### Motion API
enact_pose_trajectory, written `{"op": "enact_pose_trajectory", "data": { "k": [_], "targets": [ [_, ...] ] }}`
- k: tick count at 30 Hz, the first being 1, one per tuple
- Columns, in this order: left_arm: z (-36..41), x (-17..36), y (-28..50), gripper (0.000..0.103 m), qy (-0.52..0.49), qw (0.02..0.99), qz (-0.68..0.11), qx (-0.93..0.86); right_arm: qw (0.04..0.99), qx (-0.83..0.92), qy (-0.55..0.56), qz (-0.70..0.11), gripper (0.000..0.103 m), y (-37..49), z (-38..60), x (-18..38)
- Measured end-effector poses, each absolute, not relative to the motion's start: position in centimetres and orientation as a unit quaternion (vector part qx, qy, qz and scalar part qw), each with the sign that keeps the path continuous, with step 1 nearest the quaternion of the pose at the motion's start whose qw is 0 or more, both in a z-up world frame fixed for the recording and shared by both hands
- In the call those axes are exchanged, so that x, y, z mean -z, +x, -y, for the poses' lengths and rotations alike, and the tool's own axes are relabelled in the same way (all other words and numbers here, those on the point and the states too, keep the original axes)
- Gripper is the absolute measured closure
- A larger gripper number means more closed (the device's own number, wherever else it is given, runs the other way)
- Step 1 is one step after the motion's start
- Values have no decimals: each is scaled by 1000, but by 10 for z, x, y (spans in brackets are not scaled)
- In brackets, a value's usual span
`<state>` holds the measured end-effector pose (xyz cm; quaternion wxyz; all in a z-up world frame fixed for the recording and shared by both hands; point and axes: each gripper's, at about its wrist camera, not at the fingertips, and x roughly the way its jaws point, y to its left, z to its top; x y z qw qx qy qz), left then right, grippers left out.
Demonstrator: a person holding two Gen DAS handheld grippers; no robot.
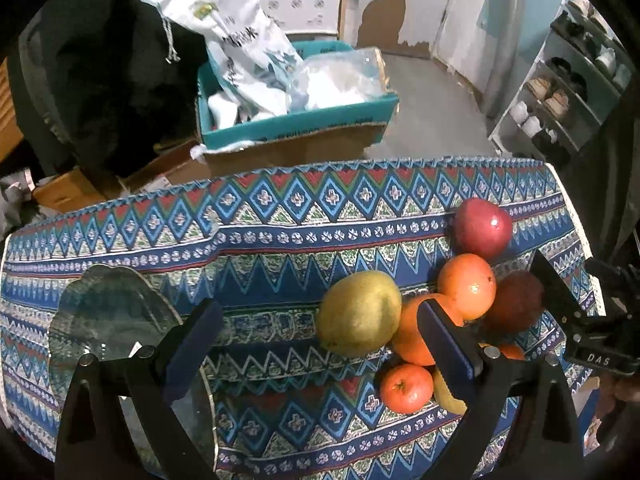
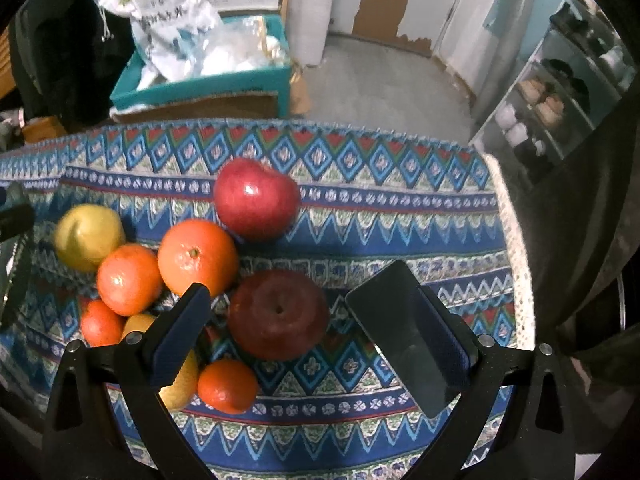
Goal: Organize fruits
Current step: 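Grasp the green mango with the left tool while the right tool grasps a red apple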
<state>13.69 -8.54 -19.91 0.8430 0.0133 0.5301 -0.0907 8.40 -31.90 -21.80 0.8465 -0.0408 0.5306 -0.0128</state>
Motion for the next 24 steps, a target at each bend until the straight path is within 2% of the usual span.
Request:
{"op": "enact_pose_trajectory", "data": {
  "k": [16,24],
  "targets": [
    [103,250,163,4,0,808,-580,103,819,-14,-29,-573,4,100,320,266],
    [108,273,169,8,-12,789,-603,113,809,-32,-17,-587,12,109,319,281]
  ]
}}
